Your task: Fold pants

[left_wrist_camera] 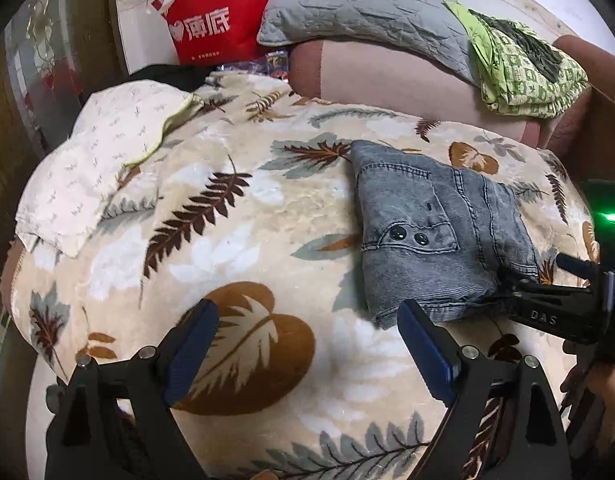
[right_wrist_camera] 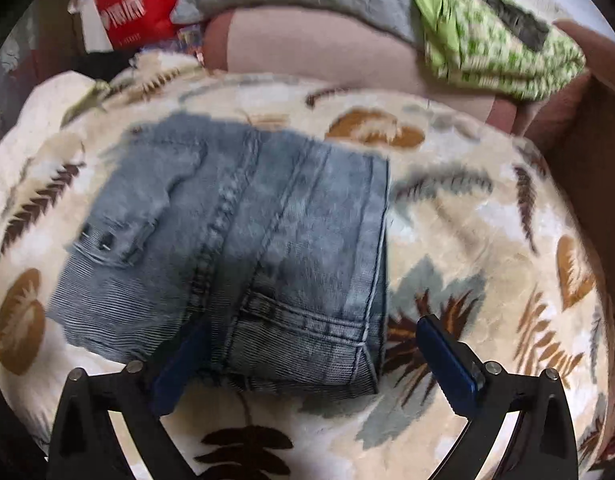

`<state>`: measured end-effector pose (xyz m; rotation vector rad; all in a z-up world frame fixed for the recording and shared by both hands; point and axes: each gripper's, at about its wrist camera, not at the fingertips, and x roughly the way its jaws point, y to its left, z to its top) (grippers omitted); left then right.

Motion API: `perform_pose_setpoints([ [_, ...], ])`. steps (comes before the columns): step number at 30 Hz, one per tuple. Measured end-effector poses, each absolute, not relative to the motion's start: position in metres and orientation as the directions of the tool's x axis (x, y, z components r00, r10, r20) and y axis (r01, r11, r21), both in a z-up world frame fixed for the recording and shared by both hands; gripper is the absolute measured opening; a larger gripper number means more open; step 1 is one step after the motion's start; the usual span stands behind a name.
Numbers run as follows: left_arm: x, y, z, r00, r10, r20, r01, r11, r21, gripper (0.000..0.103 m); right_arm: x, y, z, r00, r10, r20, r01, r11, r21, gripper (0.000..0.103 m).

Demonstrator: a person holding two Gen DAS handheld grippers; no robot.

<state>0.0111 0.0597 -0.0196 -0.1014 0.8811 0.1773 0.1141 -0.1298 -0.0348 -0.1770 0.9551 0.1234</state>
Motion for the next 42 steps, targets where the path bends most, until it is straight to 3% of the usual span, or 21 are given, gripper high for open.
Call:
perform_pose_setpoints([
  [3, 0.012, 0.053, -0.02, 0.618, 0.1, -0.78, -0.185, 0.983, -0.021, 0.091, 0.114, -0.125, -0.04, 0.569, 0.016, -0.822, -0.207, 0.971, -0.124, 0.103],
  [6, 0.009, 0.045, -0.015, 0.627, 0.097, -0.773, -0.16, 0.987, -0.007, 0.091, 0.119, -0.132, -0.055, 0.505, 0.05, -0.862, -0.2, 0.978, -0.061, 0.103],
  [13, 0.01, 0.037, -0.006, 0.638, 0.092, -0.764, -0.157, 0.987, -0.013, 0.091, 0.069, -0.167, 0.003, 0.632, 0.171, -0.756, -0.187, 0.98, 0.066, 0.103],
  [19, 0.012, 0.011, -0.003, 0.64, 0.055, -0.766, -0.108, 0.994, -0.018, 0.091, 0.022, -0.201, 0.011, 0.632, 0.277, -0.724, -0.196, 0.961, 0.196, 0.103],
  [42, 0.007, -0.008, 0.0, 0.651, 0.028, -0.758, -0.081, 0.996, -0.032, 0.091, -0.001, -0.194, 0.018, 0.681, 0.287, -0.674, -0.253, 0.956, 0.15, 0.103],
])
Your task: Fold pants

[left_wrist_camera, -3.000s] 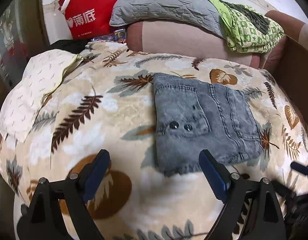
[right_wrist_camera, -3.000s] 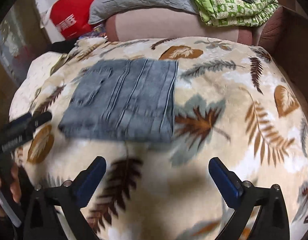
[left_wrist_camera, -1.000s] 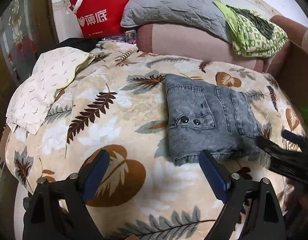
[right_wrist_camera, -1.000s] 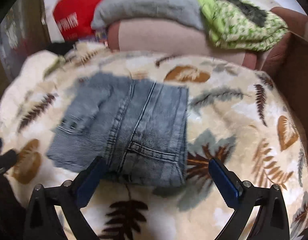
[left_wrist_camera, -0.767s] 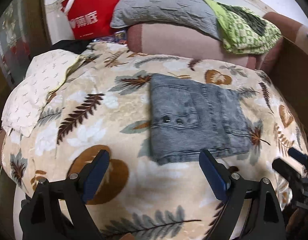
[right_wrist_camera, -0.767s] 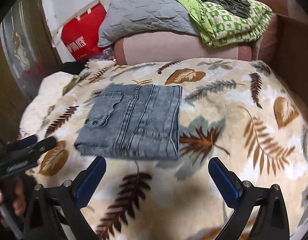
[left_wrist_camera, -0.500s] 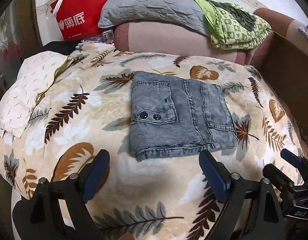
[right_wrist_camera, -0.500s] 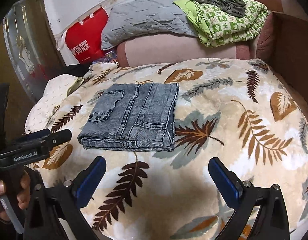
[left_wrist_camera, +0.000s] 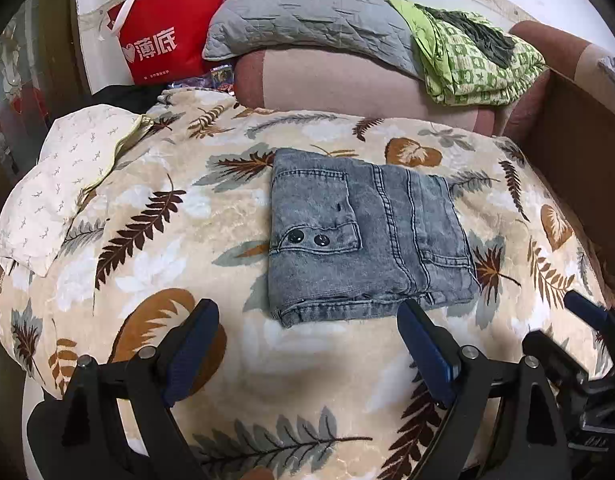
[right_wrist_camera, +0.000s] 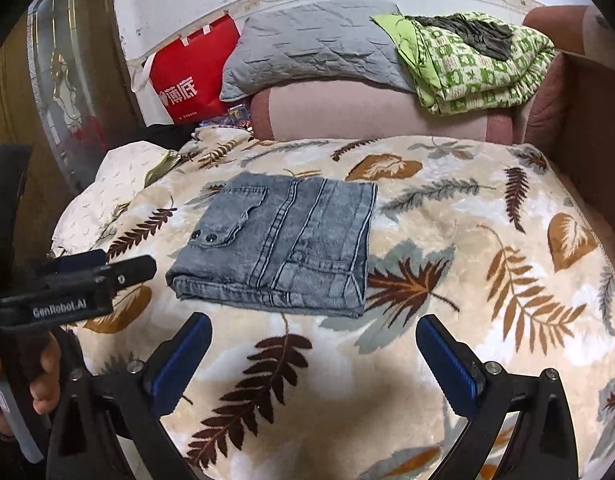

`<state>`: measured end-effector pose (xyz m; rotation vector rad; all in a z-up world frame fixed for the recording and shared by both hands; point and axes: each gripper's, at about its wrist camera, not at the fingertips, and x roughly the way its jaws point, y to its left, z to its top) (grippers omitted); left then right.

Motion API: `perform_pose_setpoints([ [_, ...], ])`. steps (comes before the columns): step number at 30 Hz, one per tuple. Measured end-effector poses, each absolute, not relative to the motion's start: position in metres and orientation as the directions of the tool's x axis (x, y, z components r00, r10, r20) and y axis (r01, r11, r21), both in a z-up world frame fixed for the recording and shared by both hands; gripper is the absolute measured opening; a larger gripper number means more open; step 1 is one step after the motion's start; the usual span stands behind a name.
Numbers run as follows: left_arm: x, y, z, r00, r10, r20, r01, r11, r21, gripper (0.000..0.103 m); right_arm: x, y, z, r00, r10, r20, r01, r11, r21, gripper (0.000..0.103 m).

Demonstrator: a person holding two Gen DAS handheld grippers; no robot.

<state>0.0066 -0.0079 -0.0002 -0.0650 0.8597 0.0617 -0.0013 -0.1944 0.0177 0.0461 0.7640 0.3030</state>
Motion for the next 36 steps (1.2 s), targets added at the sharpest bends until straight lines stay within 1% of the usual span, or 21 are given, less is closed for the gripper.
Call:
perform_pose_setpoints([
  [5, 0.009, -0.008, 0.005, 0.673, 0.06, -0.737, -0.087, 0.996, 0.001, 0.091, 0.013, -0.196, 0.022, 0.706, 0.239, -0.667, -0.209, 0.97, 0.127, 0.103],
  [9, 0.011, -0.006, 0.001, 0.675, 0.075, -0.734, -0.096, 0.995, 0.014, 0.091, 0.024, -0.204, 0.008, 0.703, 0.194, -0.684, -0.128, 0.981, 0.147, 0.103],
  [12, 0.015, -0.006, -0.005, 0.668, 0.084, -0.74, -0.104, 0.994, 0.019, 0.091, 0.028, -0.209, -0.003, 0.69, 0.187, -0.699, -0.108, 0.982, 0.156, 0.103],
  [22, 0.026, -0.015, -0.016, 0.637, 0.062, -0.768, -0.088, 0.996, 0.007, 0.091, 0.029, -0.217, -0.011, 0.696, 0.194, -0.691, -0.092, 0.979, 0.182, 0.103],
  [36, 0.025, -0.012, -0.016, 0.644, 0.054, -0.763, -0.093, 0.996, -0.007, 0.091, 0.026, -0.213, -0.007, 0.714, 0.185, -0.675, -0.097, 0.981, 0.166, 0.103],
])
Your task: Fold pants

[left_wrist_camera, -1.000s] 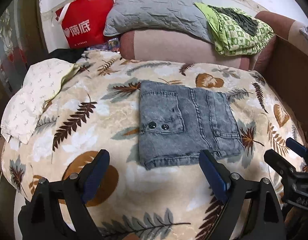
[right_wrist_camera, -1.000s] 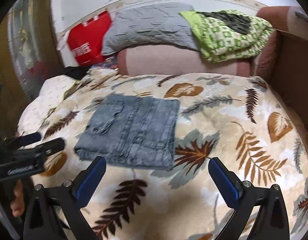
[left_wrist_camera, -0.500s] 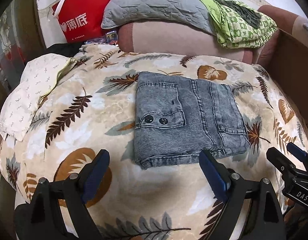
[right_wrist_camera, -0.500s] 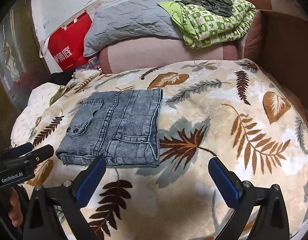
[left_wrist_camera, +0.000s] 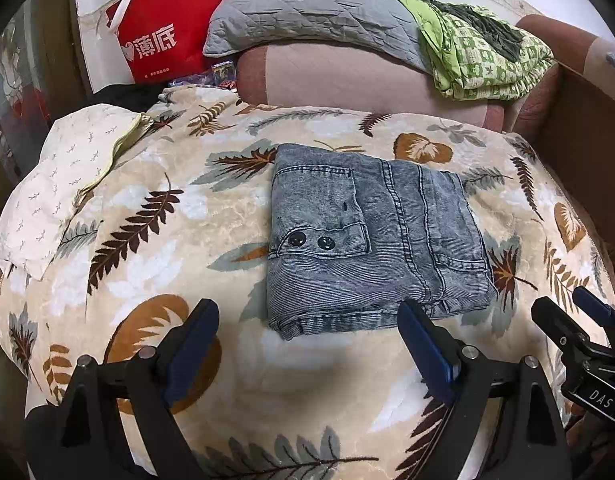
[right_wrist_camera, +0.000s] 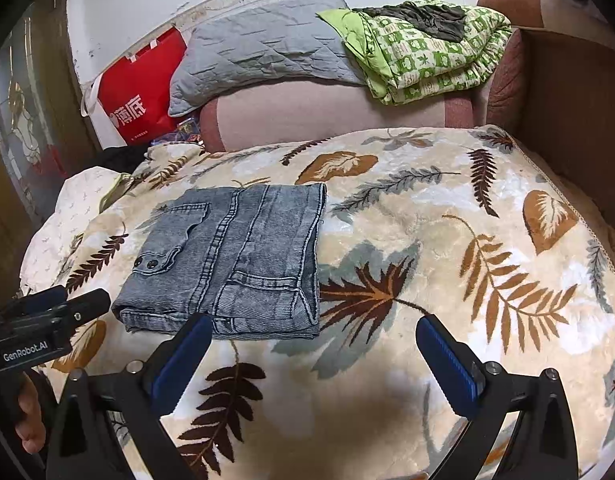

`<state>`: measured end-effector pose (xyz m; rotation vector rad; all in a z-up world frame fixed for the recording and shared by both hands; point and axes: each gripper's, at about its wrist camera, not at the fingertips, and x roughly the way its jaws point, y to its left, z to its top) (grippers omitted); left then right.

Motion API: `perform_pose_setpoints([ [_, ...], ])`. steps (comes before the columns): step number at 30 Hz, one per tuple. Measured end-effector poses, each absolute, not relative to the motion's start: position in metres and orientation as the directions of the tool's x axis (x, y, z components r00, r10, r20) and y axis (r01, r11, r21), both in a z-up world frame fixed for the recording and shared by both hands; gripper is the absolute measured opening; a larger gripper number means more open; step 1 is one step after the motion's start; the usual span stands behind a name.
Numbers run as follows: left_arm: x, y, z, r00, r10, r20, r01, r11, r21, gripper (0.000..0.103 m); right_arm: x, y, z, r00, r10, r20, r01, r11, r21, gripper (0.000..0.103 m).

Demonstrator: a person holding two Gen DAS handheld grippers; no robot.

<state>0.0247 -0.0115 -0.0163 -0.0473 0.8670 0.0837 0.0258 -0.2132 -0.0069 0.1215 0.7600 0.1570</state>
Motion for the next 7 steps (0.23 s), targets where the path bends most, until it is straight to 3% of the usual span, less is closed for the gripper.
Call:
perform_pose_setpoints([
  [7, 0.0285, -0.0117, -0.019, 0.64, 0.059, -0.766, -0.101, 0.995, -0.007, 0.091, 0.0258, -0.2128, -0.0054, 0.717, 0.193, -0.669, -0.105, 0.98, 0.169, 0.103],
])
